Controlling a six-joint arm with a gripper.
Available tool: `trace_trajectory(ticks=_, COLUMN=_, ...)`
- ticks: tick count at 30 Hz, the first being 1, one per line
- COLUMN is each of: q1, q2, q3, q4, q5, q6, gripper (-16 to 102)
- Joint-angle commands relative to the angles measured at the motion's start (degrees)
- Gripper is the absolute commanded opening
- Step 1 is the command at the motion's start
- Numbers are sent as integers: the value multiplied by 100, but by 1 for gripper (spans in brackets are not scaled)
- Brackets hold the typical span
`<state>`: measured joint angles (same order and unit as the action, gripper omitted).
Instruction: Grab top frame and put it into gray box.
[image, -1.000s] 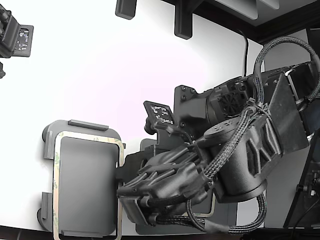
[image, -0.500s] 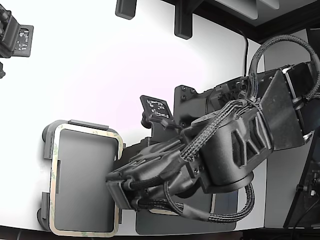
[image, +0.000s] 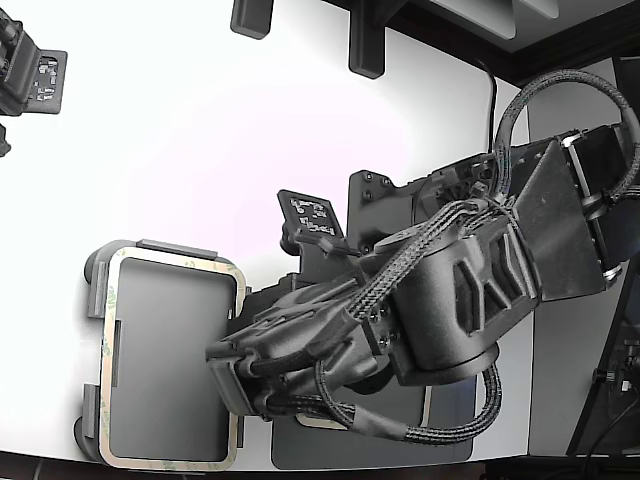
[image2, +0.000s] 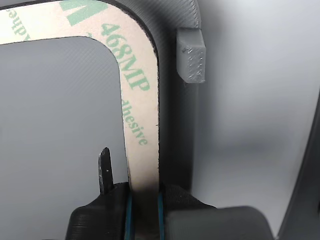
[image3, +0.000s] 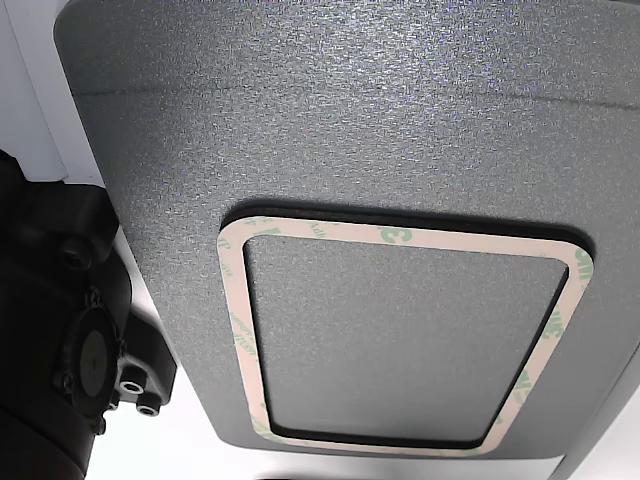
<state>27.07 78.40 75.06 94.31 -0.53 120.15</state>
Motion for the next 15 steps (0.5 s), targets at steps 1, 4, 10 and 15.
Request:
trace_trajectory(ticks=1, q1=-97, q2=97, q3=-114, q4=62, q5=-9, q6=-18, gripper=-13)
trace_trajectory(ticks=4, q1=-123, q2=97, q3=-88, q4=62, q5=-9, q6=-44, gripper=-13)
trace_trajectory(ticks=10, q1=-167, q2=79, q3=-88, q4=62, q5=-44, q6=-88, gripper=-13)
trace_trajectory(ticks=15, q1=-167, q2=105, q3=0, q4=53, q5=-53, q6=-88, gripper=-13)
